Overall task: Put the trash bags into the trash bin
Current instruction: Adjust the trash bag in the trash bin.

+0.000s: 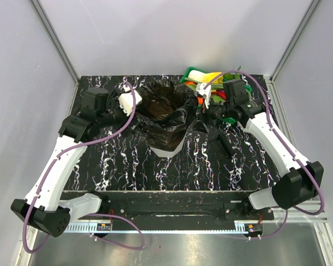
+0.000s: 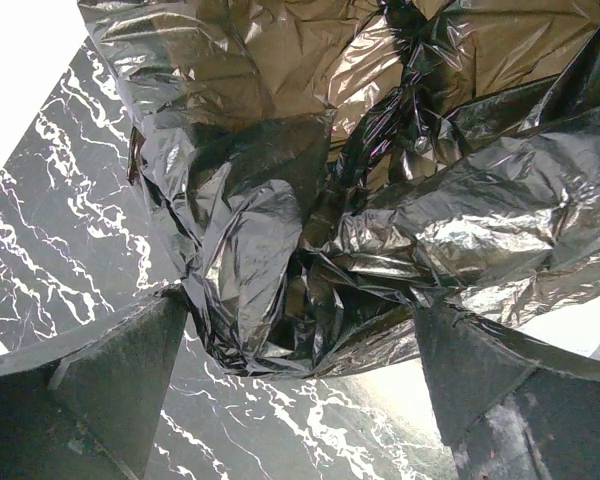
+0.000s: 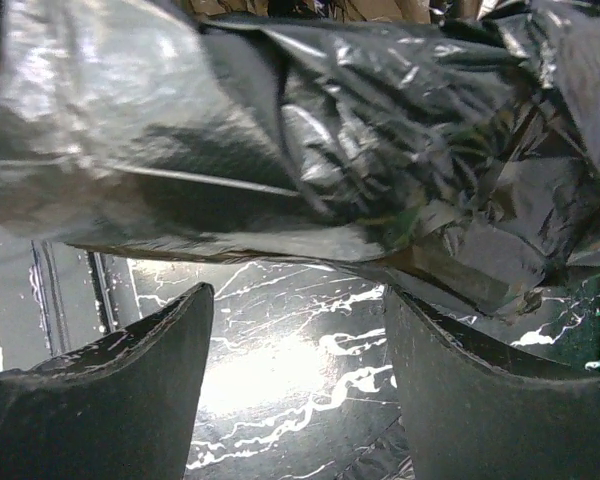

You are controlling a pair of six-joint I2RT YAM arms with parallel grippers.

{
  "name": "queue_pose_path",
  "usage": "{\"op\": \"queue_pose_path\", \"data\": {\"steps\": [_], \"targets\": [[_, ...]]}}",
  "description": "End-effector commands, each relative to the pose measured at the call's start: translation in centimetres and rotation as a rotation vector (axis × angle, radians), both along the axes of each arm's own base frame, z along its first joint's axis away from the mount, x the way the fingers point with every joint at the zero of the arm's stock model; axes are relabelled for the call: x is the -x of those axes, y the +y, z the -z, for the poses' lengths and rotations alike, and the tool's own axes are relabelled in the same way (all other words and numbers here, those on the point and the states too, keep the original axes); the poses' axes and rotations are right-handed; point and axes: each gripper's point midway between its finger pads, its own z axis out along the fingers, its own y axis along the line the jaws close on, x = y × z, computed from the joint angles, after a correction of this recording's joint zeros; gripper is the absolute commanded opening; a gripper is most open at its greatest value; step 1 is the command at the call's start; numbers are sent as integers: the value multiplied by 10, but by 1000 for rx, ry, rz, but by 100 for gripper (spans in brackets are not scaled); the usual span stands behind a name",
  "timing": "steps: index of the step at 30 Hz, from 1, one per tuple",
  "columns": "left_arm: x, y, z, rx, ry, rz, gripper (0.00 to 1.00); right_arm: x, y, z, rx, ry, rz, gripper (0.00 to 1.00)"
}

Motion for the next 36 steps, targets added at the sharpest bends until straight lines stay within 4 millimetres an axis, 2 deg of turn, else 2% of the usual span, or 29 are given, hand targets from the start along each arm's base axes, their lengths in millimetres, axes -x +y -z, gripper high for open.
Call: {"op": "queue_pose_path", "data": {"steps": [1,4,8,11,15,16,22,28,36], "targets": [[-4,-8,-18,54,-73,31,99,-20,11,-3,-8,-75,-17,72],[-2,-9,-11,50,-60,42,99,-25,15,4,-10,-72,-20,68],[-1,-8,1,38,-44,48,99,-28,20,9,-14,-72,-27,54],[3,-8,13,28,-23,65,99,-29,21,16,-5,-58,-25,37],[8,-10,24,26,-4,86,99,-26,20,27,8,-33,-22,5],[8,-11,26,27,0,91,99,-25,19,31,14,-29,-22,2],[14,-16,35,38,23,127,99,-20,10,48,56,-27,0,0],[16,-18,44,37,32,149,99,-23,1,55,94,-44,43,0],[16,-17,72,19,50,156,99,-31,-6,66,136,-56,98,0]]}}
